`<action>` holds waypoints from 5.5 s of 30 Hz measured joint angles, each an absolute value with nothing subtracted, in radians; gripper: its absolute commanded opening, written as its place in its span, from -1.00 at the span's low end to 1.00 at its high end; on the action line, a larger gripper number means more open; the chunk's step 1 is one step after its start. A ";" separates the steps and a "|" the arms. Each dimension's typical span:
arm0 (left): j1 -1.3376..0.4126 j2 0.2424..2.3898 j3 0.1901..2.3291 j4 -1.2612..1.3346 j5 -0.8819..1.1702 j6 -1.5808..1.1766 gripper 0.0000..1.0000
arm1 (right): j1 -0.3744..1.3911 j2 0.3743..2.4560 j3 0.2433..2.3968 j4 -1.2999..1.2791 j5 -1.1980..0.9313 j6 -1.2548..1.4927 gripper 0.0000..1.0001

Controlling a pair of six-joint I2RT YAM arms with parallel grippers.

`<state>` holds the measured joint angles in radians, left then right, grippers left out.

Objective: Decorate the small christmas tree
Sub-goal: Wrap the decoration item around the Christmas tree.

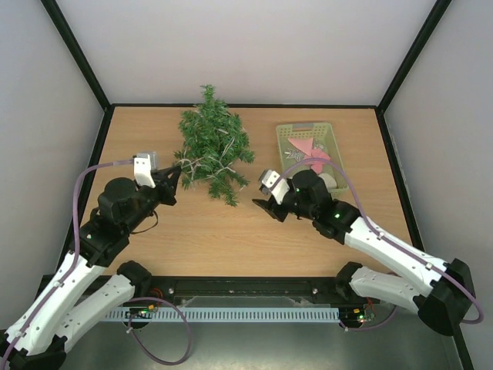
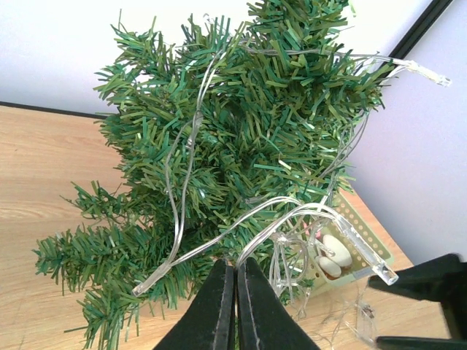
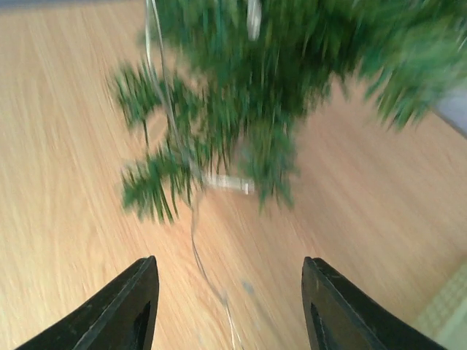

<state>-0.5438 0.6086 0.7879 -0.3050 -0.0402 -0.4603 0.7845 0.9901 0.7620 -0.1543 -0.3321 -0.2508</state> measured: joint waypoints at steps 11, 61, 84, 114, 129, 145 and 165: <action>-0.544 0.609 0.784 -0.297 -0.008 -0.463 -0.95 | 0.662 1.159 0.716 -0.262 -0.281 -0.453 0.20; -0.447 0.646 0.784 -0.306 -0.040 -0.526 -0.95 | 0.681 0.991 1.494 -0.381 -0.230 -0.511 -0.97; -0.175 0.760 0.771 -0.265 0.171 -0.519 -0.26 | 0.682 1.505 1.923 -0.210 -0.102 -0.812 -0.97; -0.169 0.799 1.007 -0.665 0.559 -0.194 0.29 | 0.714 1.570 2.025 -0.273 -0.146 -0.828 -0.97; -0.191 0.801 1.063 -0.474 0.696 -0.206 0.15 | 0.746 1.603 2.038 -0.310 -0.109 -0.831 -0.97; -0.645 0.899 0.988 -0.195 0.339 -0.257 0.03 | 0.746 1.603 2.039 -0.310 -0.100 -0.831 -0.97; -0.714 1.035 0.917 0.156 0.071 -0.209 -0.10 | 0.746 1.594 2.039 -0.310 -0.099 -0.831 -0.97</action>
